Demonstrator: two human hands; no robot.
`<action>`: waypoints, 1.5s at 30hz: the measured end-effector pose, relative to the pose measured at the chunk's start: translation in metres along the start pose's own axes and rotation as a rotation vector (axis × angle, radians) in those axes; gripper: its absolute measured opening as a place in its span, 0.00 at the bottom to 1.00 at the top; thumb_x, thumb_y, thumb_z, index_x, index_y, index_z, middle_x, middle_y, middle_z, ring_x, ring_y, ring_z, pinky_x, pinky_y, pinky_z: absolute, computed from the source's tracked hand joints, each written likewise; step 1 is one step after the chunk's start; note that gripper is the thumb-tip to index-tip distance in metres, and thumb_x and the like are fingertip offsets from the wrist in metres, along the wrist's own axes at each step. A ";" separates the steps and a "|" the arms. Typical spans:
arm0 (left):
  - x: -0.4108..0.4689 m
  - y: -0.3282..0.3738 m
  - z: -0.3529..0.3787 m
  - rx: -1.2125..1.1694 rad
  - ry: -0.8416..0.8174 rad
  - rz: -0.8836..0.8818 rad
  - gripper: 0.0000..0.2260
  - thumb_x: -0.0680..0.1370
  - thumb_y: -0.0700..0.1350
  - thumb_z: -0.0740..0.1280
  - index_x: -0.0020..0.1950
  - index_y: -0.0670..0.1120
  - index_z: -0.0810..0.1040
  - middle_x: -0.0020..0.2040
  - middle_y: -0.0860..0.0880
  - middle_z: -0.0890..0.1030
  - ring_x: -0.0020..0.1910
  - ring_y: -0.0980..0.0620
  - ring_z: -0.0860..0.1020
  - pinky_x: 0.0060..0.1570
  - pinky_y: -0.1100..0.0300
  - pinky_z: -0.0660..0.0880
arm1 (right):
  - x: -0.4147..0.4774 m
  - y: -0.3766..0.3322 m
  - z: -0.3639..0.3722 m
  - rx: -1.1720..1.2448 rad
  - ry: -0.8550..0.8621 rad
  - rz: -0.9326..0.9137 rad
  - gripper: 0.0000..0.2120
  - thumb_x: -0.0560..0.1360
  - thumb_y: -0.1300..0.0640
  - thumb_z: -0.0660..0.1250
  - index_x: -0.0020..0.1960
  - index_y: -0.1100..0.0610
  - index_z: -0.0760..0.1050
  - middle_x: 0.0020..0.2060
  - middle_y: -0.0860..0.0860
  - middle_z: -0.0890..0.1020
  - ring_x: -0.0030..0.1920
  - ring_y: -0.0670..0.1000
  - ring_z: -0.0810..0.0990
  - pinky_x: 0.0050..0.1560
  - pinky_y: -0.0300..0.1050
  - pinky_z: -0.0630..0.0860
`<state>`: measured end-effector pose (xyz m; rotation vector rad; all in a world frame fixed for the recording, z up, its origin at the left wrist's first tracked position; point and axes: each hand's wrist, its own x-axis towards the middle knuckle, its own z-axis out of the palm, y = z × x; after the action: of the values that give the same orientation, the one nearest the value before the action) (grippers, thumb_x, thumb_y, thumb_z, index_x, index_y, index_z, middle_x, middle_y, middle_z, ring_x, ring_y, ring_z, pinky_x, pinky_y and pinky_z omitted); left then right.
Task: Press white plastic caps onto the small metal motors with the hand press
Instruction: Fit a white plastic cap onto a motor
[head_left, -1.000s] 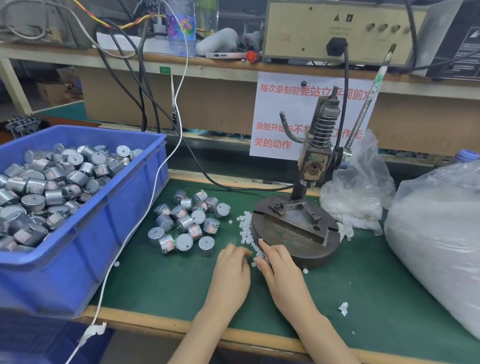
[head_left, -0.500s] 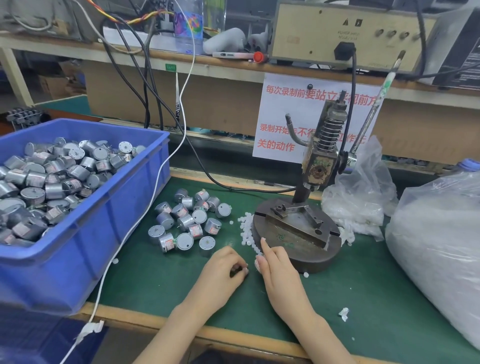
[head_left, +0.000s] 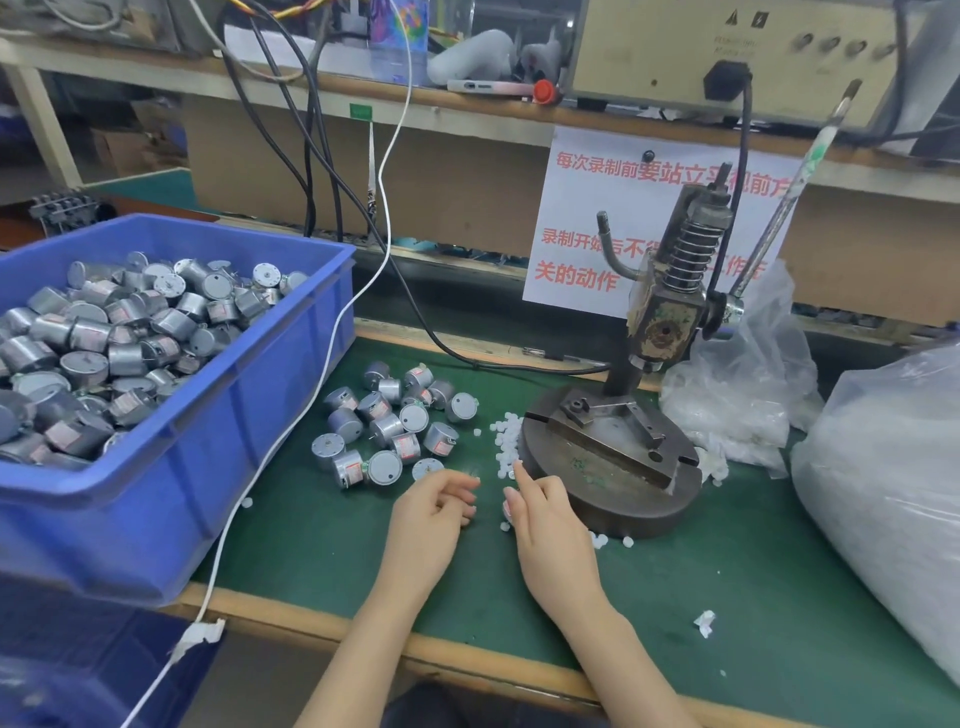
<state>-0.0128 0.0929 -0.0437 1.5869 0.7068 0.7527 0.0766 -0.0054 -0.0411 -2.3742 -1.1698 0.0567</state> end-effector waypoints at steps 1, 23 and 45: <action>0.000 0.000 0.000 -0.002 0.000 -0.002 0.21 0.73 0.27 0.54 0.42 0.50 0.78 0.39 0.48 0.78 0.34 0.59 0.76 0.36 0.72 0.73 | 0.000 0.000 0.000 0.004 -0.003 0.001 0.21 0.82 0.49 0.48 0.75 0.50 0.57 0.56 0.49 0.68 0.49 0.55 0.76 0.50 0.49 0.72; 0.001 -0.003 0.000 -0.026 -0.004 0.005 0.21 0.72 0.27 0.54 0.42 0.51 0.77 0.38 0.48 0.78 0.34 0.57 0.76 0.36 0.72 0.73 | -0.002 -0.002 0.005 -0.238 0.017 -0.106 0.25 0.81 0.45 0.47 0.76 0.49 0.50 0.57 0.48 0.67 0.44 0.51 0.76 0.36 0.39 0.64; 0.004 -0.004 0.001 -0.014 0.019 -0.011 0.20 0.70 0.26 0.54 0.38 0.47 0.78 0.35 0.48 0.77 0.28 0.63 0.74 0.33 0.71 0.72 | -0.013 -0.006 -0.021 -0.343 -0.041 -0.086 0.22 0.78 0.40 0.55 0.65 0.52 0.67 0.57 0.48 0.72 0.60 0.49 0.70 0.52 0.42 0.69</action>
<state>-0.0092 0.0960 -0.0470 1.5640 0.7219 0.7637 0.0692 -0.0201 -0.0224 -2.6215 -1.3937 -0.1354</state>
